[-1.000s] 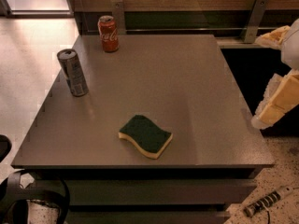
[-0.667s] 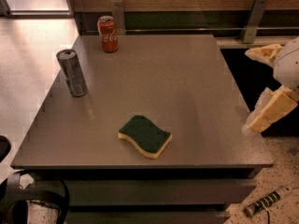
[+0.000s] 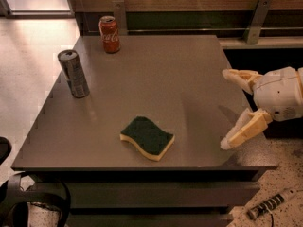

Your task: Move sponge near coke can

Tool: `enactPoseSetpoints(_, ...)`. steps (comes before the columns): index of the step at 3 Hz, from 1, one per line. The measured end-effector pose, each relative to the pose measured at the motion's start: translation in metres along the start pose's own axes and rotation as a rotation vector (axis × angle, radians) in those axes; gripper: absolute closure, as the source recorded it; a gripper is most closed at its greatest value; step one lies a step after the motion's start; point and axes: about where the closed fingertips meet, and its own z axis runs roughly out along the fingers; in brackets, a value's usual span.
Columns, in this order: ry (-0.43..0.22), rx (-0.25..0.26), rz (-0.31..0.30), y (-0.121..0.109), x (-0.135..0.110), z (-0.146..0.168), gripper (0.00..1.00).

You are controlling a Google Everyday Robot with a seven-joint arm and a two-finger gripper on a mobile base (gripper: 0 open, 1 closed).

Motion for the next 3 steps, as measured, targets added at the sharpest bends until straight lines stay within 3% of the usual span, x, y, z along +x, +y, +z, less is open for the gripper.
enactPoseSetpoints(1,-0.091,-0.037,0.005,0.01,-0.003,0.025,0.0)
enactPoseSetpoints(3,-0.132,-0.088,0.053,0.027,-0.003,0.076,0.0)
